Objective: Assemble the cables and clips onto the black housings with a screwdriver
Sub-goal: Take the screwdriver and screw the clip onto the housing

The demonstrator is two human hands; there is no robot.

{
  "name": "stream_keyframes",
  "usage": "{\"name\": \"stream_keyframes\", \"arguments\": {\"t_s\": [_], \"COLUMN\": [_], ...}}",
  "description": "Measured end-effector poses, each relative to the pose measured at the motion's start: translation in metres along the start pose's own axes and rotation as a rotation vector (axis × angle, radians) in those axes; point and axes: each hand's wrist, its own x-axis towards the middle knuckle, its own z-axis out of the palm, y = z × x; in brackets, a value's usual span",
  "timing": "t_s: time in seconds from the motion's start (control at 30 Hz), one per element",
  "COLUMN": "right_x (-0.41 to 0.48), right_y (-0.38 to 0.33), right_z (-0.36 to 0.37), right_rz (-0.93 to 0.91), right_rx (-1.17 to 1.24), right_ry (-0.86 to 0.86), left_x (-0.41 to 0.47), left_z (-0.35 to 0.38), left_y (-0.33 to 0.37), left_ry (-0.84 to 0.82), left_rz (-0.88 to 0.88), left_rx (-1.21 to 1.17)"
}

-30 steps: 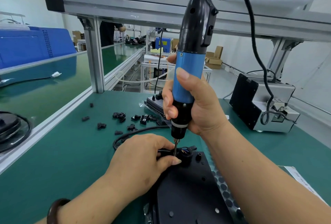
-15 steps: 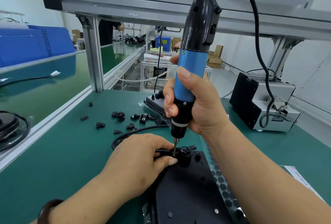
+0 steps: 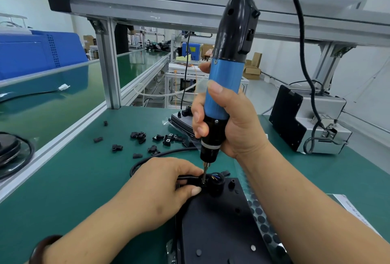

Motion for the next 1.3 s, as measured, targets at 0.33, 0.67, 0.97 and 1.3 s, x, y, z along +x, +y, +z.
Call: {"name": "stream_keyframes", "arguments": {"t_s": [0.33, 0.67, 0.97, 1.3], "right_x": [0.0, -0.004, -0.039, -0.135], "right_y": [0.005, -0.006, -0.092, -0.085], "right_z": [0.004, 0.006, -0.047, -0.121], "right_rz": [0.02, -0.019, 0.122, 0.332], "right_rx": [0.043, -0.055, -0.349, -0.626], "right_ry": [-0.056, 0.001, 0.521, 0.928], "left_x": [0.001, -0.001, 0.01, 0.022], "left_z": [0.003, 0.005, 0.004, -0.006], "left_y": [-0.001, 0.002, -0.002, 0.01], "left_ry": [0.021, 0.076, 0.025, -0.117], "left_rz": [0.047, 0.099, -0.05, -0.147], "left_rx": [0.059, 0.07, -0.146, -0.194]}}
